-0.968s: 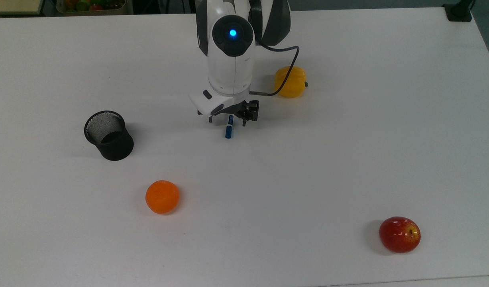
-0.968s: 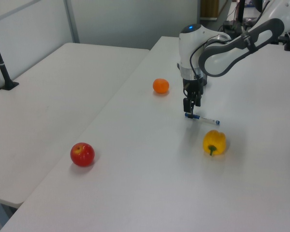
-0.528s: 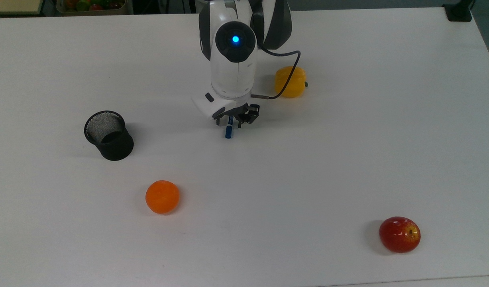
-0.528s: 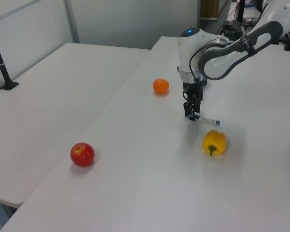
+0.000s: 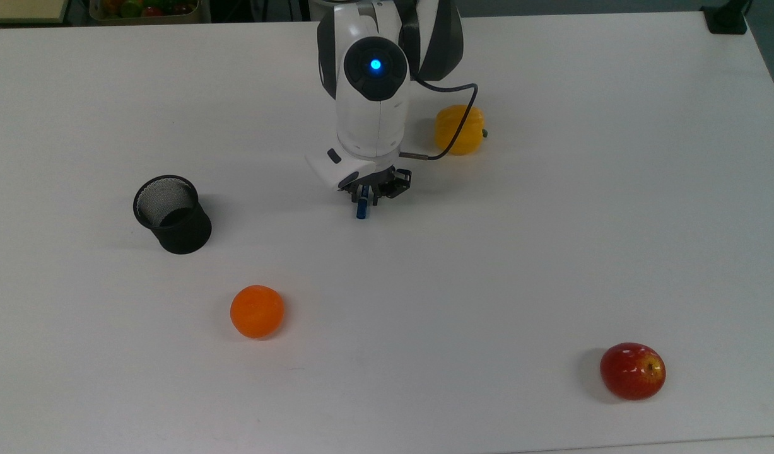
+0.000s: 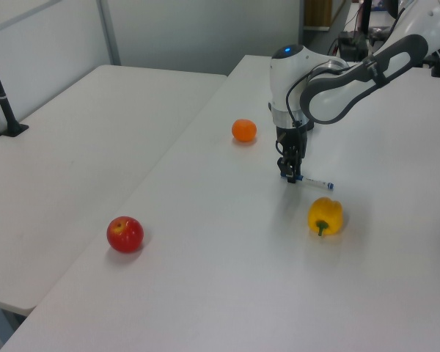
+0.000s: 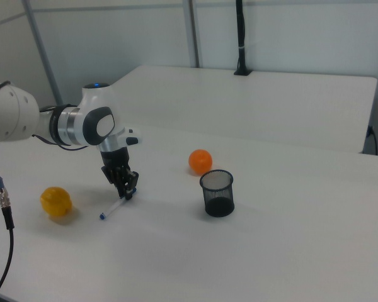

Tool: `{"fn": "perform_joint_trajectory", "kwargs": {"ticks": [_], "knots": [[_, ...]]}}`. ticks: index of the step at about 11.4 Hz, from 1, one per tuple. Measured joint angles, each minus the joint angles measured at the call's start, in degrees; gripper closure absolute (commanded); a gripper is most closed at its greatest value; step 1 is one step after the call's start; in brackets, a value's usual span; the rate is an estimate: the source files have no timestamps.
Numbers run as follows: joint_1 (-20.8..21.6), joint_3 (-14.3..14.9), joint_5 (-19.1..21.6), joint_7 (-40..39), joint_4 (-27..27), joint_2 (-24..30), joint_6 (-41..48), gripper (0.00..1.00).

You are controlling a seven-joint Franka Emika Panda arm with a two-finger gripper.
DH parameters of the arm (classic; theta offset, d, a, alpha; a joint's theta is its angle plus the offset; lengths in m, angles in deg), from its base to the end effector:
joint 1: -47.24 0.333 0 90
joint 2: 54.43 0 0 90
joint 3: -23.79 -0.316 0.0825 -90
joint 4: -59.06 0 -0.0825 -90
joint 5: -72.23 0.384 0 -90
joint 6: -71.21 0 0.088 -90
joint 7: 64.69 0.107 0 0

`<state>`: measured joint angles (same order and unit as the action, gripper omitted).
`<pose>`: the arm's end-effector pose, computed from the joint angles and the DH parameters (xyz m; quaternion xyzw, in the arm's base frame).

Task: Place marker
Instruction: 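Close the gripper on the marker's middle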

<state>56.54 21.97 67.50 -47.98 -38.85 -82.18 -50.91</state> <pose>0.6502 0.1221 0.3054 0.9988 -0.0273 -0.0233 0.0334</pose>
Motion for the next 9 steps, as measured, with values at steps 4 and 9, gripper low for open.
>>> {"fn": "perform_joint_trajectory", "kwargs": {"ticks": [4,9], "knots": [[0.01,-0.01,0.00,0.12,0.02,0.00,-0.01,0.83],[0.01,-0.01,0.00,0.18,0.04,0.00,-0.01,0.88]]}}
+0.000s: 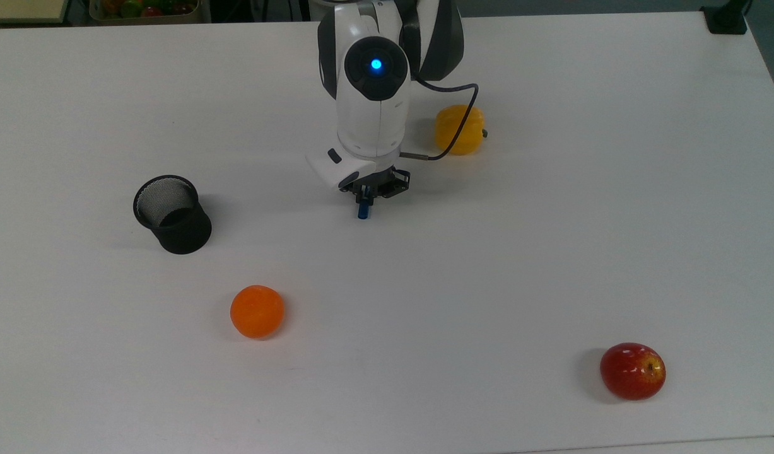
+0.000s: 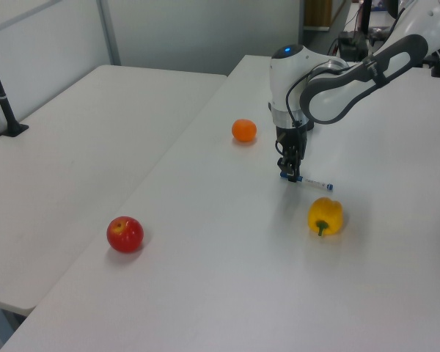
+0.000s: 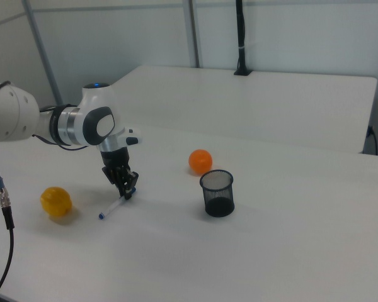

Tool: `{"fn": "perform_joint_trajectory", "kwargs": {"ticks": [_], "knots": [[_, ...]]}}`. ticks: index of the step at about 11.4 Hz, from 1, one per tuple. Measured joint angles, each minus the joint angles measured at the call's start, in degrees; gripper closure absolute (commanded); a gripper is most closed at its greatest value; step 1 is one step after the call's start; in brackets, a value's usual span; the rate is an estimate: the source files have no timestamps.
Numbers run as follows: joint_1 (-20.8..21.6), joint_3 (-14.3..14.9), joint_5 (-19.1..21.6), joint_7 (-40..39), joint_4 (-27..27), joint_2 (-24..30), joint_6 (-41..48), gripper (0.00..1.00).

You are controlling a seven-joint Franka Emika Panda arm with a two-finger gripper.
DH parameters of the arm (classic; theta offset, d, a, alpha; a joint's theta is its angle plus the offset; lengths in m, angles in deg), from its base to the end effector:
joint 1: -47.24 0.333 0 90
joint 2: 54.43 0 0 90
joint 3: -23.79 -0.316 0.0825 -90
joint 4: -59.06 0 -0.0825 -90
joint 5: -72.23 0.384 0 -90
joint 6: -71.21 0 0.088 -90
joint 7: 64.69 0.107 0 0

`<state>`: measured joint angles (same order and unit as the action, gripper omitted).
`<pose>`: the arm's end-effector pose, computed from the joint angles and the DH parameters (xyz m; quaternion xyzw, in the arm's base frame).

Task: Place marker
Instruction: 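Close the gripper on the marker's middle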

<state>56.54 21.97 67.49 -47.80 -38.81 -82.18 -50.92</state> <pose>0.6504 0.1221 0.3057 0.9988 -0.0289 -0.0228 0.0334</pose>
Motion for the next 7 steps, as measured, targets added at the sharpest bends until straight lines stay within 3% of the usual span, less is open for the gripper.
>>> {"fn": "perform_joint_trajectory", "kwargs": {"ticks": [7], "knots": [[-0.01,0.00,0.00,0.01,0.55,2.51,3.85,0.88]]}}
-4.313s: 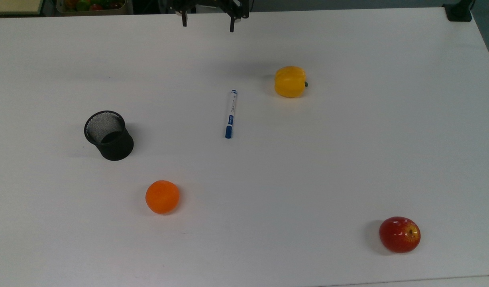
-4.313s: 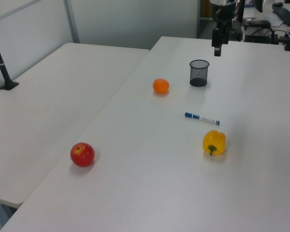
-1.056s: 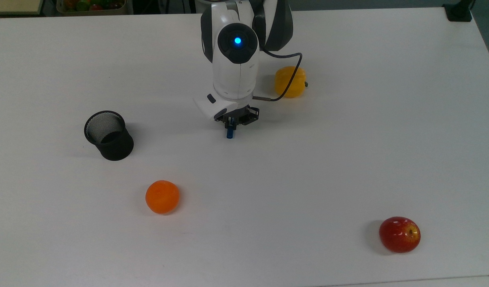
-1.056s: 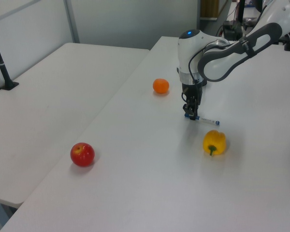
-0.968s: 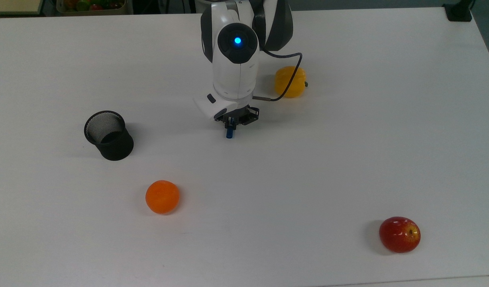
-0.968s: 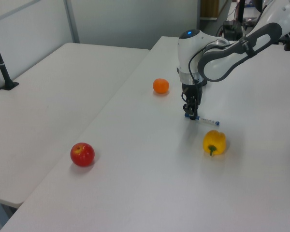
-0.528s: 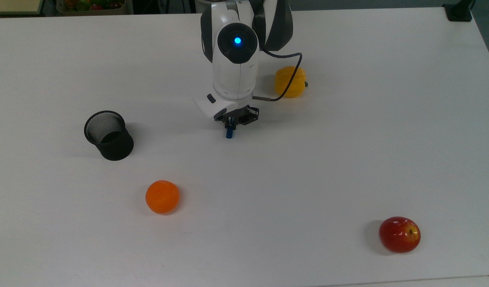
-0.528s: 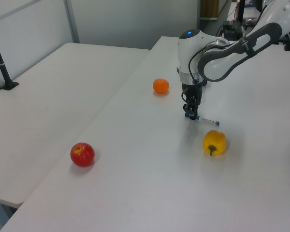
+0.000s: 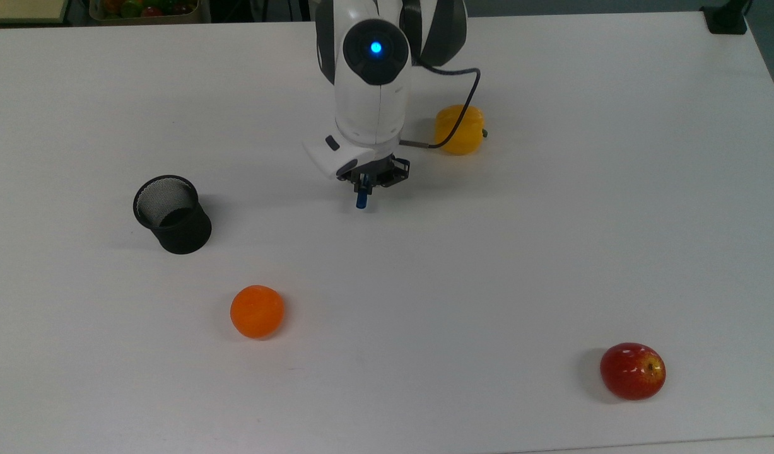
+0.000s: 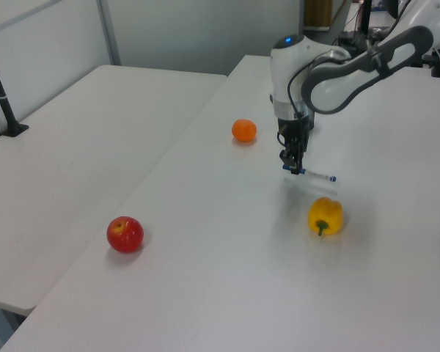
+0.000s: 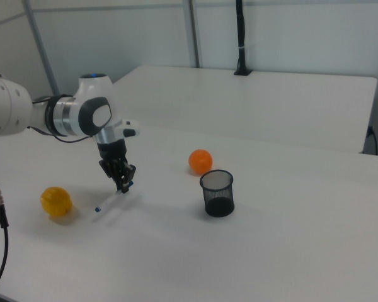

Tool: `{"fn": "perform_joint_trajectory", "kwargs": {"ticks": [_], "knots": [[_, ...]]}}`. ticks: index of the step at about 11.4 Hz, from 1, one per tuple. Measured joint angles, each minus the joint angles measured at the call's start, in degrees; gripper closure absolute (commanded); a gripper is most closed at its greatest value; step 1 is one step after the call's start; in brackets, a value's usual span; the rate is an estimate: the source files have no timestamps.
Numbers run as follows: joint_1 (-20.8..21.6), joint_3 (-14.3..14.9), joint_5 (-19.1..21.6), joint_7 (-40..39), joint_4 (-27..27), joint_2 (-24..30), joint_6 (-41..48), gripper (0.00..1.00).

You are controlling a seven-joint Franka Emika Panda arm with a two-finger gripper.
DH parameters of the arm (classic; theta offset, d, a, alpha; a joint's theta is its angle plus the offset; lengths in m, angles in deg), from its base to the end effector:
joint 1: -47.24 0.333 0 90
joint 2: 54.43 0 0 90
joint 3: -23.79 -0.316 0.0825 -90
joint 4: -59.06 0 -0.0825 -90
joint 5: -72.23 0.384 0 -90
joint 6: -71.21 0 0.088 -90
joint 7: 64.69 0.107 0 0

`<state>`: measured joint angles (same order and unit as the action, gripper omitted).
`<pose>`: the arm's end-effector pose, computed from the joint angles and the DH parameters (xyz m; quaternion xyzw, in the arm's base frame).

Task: Place marker
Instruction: 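Lift the marker and carry it over the black mesh pen cup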

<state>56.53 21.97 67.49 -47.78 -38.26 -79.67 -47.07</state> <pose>0.6462 0.1204 0.3335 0.9984 -0.0309 -0.0290 0.0370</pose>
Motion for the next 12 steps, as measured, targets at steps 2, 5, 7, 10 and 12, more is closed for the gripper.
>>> {"fn": "perform_joint_trajectory", "kwargs": {"ticks": [2,5,7,10,12], "knots": [[0.02,-0.03,0.00,0.00,1.80,3.07,5.39,0.88],[0.03,-0.96,0.00,-0.58,5.22,8.61,13.10,0.88],[0.04,-1.37,0.01,-1.99,7.70,10.76,17.99,0.88],[-0.56,-0.86,-0.03,-5.84,8.86,10.93,19.34,0.88],[-3.96,-0.27,-0.21,-9.54,8.91,10.88,19.34,0.88]]}}
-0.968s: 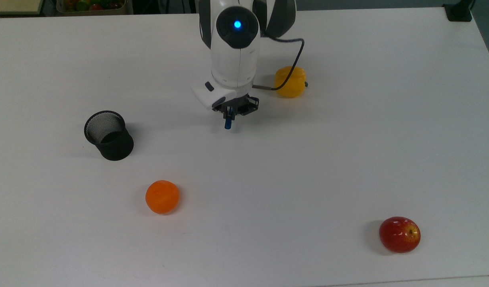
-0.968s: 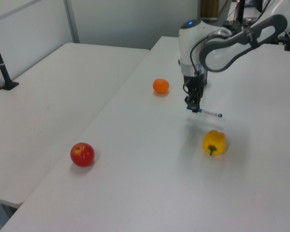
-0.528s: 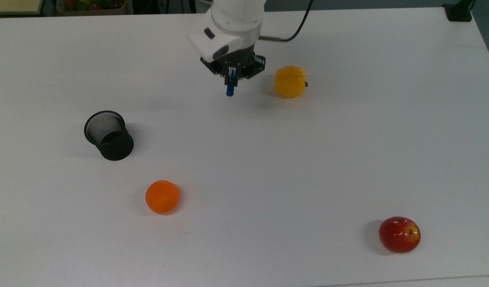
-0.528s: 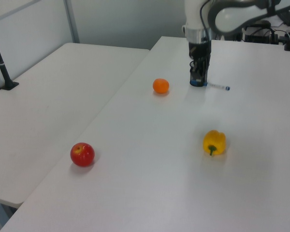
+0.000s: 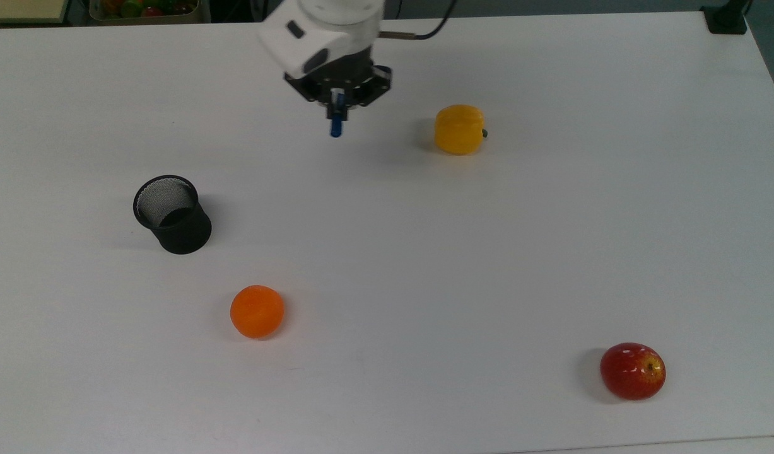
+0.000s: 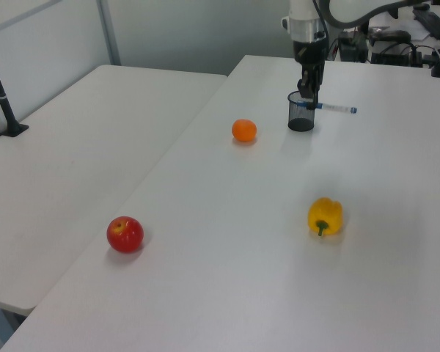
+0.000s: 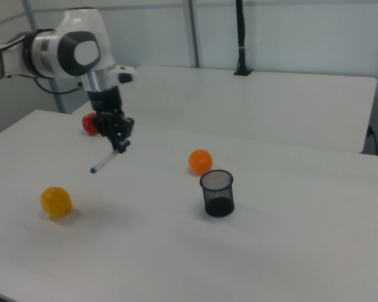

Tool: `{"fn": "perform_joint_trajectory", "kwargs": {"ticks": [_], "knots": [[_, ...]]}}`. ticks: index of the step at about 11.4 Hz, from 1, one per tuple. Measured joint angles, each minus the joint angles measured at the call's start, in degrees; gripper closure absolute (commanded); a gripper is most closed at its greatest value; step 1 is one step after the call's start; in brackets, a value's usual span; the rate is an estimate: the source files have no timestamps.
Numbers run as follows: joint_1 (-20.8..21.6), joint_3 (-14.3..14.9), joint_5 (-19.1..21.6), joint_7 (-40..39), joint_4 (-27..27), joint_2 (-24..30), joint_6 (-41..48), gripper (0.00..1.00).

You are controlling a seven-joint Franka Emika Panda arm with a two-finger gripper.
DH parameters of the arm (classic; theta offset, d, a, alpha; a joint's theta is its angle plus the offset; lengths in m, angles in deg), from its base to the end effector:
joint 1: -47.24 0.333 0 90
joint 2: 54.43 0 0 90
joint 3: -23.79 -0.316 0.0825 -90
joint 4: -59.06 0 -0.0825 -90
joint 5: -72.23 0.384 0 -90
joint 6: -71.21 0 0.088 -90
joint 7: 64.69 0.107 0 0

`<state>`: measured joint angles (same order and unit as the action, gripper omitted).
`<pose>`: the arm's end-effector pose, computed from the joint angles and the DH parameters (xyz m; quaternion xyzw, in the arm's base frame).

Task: Place marker
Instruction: 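Lift the marker and carry it over the black mesh pen cup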

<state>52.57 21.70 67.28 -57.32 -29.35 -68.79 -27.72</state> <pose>0.6277 0.0715 0.5020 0.9987 0.0081 -0.0282 0.0419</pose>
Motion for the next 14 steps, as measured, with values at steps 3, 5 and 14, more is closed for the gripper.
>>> {"fn": "perform_joint_trajectory", "kwargs": {"ticks": [3,5,14], "knots": [[-7.31,2.91,0.01,-8.32,0.42,-0.04,0.00,0.87],[-11.22,4.39,0.08,-12.20,0.64,-0.07,-1.59,0.87],[-15.11,4.49,-2.07,-4.94,-0.01,-2.75,-29.29,0.87]]}}
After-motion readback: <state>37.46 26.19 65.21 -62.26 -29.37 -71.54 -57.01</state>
